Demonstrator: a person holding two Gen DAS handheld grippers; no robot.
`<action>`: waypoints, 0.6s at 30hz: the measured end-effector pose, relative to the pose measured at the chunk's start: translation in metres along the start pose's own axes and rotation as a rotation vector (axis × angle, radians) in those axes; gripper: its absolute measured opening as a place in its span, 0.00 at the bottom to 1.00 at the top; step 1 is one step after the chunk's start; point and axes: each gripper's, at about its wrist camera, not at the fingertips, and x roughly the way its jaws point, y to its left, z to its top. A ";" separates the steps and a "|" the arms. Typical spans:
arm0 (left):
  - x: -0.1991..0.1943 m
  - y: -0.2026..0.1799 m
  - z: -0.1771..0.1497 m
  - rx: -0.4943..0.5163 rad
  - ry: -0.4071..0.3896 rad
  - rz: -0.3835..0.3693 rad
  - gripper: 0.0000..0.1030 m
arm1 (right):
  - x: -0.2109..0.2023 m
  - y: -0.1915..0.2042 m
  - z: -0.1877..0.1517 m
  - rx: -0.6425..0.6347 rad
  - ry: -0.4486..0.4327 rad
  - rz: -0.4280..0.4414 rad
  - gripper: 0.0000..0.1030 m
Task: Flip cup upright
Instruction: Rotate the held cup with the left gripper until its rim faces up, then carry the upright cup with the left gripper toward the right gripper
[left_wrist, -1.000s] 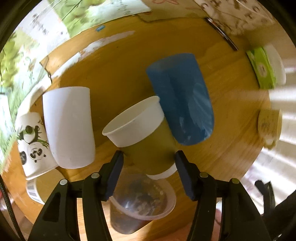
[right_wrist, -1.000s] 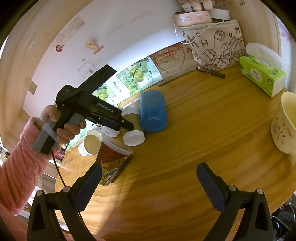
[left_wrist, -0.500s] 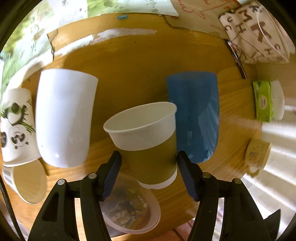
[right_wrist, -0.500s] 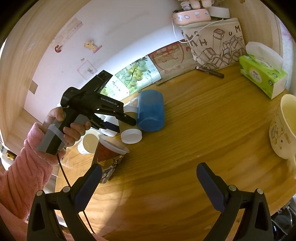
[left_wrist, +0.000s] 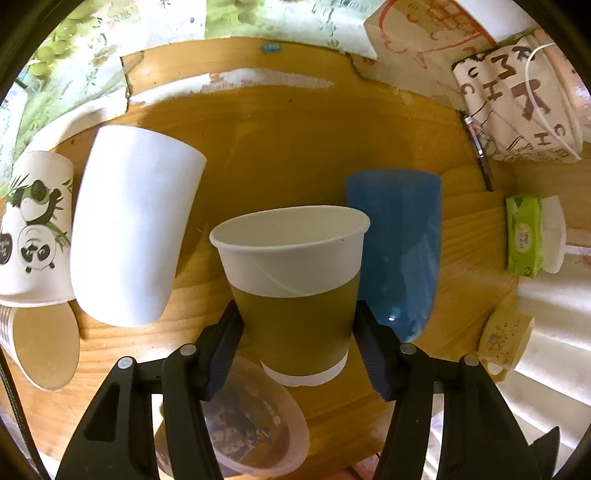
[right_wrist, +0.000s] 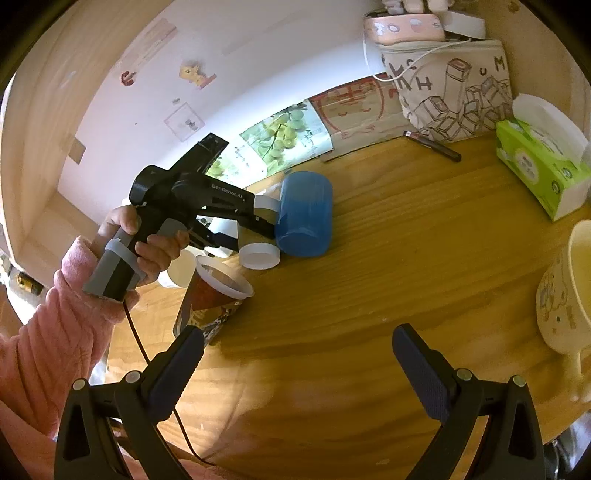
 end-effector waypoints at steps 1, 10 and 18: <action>-0.004 0.000 -0.002 -0.006 -0.013 -0.007 0.61 | 0.000 -0.001 0.001 -0.011 0.006 0.004 0.99; -0.058 -0.005 -0.041 -0.007 -0.155 -0.005 0.61 | -0.003 0.000 0.001 -0.100 0.051 0.058 0.99; -0.092 -0.010 -0.106 -0.015 -0.261 0.049 0.61 | -0.007 0.014 -0.007 -0.181 0.071 0.114 0.99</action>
